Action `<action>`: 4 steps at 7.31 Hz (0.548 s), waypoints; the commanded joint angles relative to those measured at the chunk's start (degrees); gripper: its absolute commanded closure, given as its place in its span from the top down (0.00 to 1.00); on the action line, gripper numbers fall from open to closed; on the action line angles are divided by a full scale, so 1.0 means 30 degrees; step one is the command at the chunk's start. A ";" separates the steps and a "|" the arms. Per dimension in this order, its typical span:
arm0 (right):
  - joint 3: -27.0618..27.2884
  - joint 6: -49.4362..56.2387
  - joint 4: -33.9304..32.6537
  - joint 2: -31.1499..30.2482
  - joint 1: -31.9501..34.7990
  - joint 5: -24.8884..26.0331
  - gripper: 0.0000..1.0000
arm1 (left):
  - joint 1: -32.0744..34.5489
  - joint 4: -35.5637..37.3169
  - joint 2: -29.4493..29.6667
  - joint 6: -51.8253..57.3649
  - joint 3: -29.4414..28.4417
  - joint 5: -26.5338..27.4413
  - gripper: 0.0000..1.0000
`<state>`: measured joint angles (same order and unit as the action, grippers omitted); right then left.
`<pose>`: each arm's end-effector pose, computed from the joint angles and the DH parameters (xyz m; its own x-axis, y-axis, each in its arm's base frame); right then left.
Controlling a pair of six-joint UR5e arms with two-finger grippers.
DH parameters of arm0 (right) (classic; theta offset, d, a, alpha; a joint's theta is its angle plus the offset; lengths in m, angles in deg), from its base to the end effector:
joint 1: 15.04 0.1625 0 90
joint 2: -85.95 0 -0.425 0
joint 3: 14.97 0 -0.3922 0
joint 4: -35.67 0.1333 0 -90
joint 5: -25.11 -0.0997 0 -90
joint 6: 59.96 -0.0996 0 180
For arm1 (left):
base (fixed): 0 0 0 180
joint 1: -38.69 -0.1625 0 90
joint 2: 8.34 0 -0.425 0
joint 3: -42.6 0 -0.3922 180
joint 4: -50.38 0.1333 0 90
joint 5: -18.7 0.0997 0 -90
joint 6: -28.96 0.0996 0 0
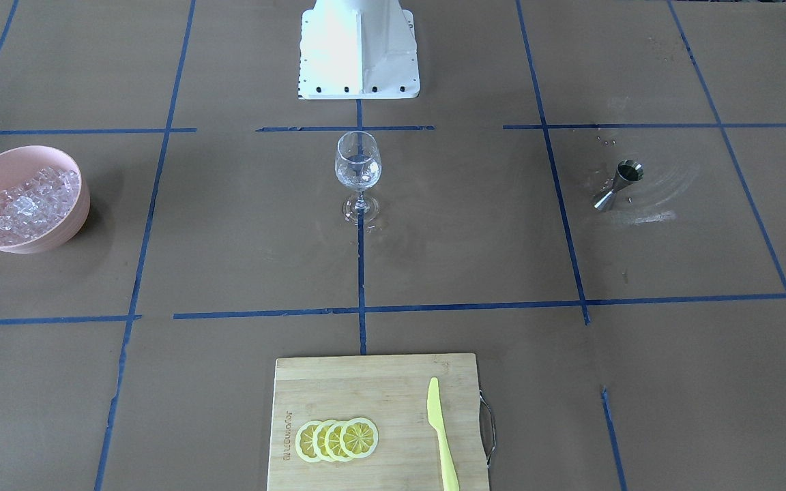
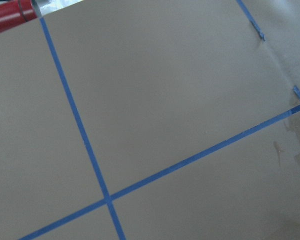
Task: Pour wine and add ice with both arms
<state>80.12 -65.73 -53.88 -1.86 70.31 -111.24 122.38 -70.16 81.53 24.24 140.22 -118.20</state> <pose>0.0194 -0.5166 0.5922 0.6847 -0.0529 0.7269 0.0116 0.9980 0.0617 -0.0043 -0.5119 0.5286 0.6347 0.4560 -0.6239 -0.0345 0.8232 0.5667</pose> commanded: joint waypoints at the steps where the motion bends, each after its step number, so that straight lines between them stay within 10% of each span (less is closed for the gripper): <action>1: 0.0061 0.0016 0.0026 0.0000 -0.0002 -0.0195 1.00 | -0.3152 -0.6463 -0.0684 -0.6535 -0.0111 0.1352 0.92; 4: 0.0439 0.0017 -0.0003 -0.0029 -0.0002 -0.0224 1.00 | -0.9796 -1.4825 -0.4165 -1.2445 0.0268 0.9333 0.99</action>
<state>80.68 -65.68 -53.82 -1.88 70.30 -111.83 101.65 -106.41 72.82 -6.61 140.37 -100.15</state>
